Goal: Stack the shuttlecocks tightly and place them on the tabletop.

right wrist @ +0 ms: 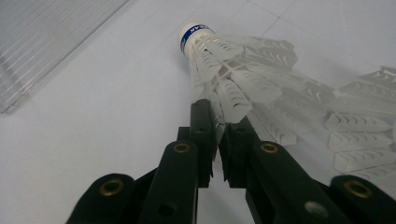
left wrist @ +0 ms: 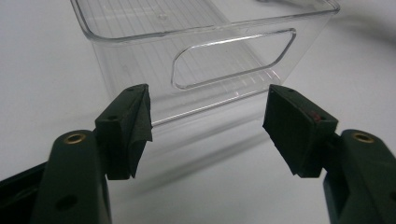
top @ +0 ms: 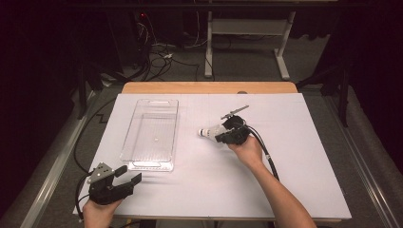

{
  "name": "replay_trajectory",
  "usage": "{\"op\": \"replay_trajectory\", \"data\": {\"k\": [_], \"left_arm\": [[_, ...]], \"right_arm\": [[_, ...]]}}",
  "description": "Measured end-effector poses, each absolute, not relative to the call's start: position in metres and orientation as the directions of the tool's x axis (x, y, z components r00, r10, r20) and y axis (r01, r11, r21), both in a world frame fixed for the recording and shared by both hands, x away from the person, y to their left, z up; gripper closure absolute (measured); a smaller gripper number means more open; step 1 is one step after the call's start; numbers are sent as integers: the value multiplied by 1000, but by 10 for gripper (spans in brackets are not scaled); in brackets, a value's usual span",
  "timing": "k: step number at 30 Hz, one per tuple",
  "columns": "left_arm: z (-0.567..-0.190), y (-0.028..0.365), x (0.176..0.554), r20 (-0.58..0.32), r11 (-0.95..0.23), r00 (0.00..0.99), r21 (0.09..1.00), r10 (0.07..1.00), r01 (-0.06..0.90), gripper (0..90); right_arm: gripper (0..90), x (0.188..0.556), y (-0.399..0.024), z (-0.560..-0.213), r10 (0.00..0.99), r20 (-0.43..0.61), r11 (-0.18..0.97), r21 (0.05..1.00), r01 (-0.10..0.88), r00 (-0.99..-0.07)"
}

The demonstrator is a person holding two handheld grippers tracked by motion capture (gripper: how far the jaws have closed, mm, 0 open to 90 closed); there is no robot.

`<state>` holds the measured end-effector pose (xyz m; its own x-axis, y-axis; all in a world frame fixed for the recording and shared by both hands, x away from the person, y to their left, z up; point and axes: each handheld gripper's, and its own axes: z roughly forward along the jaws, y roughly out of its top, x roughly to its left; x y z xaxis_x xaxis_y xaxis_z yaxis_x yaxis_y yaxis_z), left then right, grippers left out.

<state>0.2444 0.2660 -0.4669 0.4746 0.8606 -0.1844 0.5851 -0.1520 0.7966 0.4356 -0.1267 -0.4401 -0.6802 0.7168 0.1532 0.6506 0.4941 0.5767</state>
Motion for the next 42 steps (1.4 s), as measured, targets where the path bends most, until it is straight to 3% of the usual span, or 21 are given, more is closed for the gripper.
{"op": "replay_trajectory", "data": {"k": [42], "left_arm": [[-467,266,244,-184,-151,474,797,861,585,330]], "right_arm": [[699,413,-157,-430,727,145,470,606,641,-671]]}}
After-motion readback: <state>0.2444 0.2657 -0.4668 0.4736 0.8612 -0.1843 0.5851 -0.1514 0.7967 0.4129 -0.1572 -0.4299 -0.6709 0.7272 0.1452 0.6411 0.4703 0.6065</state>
